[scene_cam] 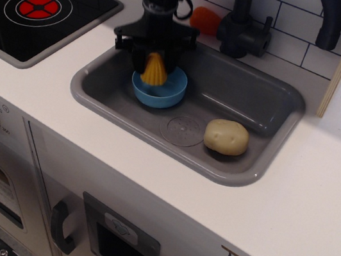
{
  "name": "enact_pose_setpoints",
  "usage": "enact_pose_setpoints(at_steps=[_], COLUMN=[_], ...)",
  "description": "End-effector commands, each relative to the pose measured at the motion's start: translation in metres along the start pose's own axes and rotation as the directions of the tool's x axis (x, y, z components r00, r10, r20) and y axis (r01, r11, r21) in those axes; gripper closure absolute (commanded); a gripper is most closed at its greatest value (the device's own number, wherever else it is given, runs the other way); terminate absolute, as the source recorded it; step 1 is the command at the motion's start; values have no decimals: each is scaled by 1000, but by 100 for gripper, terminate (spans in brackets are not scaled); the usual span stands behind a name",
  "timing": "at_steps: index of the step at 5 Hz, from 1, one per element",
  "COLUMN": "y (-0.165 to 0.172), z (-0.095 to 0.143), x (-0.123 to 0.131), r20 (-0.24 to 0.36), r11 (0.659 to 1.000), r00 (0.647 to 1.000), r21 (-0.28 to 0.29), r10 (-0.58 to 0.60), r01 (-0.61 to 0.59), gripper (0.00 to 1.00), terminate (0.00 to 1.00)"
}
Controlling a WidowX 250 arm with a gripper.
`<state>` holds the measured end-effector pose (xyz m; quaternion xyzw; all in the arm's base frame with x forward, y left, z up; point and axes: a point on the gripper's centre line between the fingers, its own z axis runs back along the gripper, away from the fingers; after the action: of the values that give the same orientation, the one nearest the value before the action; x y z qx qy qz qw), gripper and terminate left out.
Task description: Take corn out of bowl sink
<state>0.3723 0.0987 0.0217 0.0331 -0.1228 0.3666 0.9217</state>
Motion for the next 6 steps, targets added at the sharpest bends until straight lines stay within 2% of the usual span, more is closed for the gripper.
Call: enact_pose_setpoints(at_steps=[1,3,4,5,6], y=[-15,-15,-17,-22,-25], z=[61,62,53,32,25], x=[3,-54,-76,-92,-109], r20=[9,-40,-16,-9,28], r11=[991,980,974,967,959], r00=[1000,986,978,969,961], r21=[-132,-119,-94,-56,-51], r10=[-9,-163,-210,-248,-276], r01=[10,157,208,248,277], gripper=[100,100,100,100,100], terminate=[0,0,0,0,0])
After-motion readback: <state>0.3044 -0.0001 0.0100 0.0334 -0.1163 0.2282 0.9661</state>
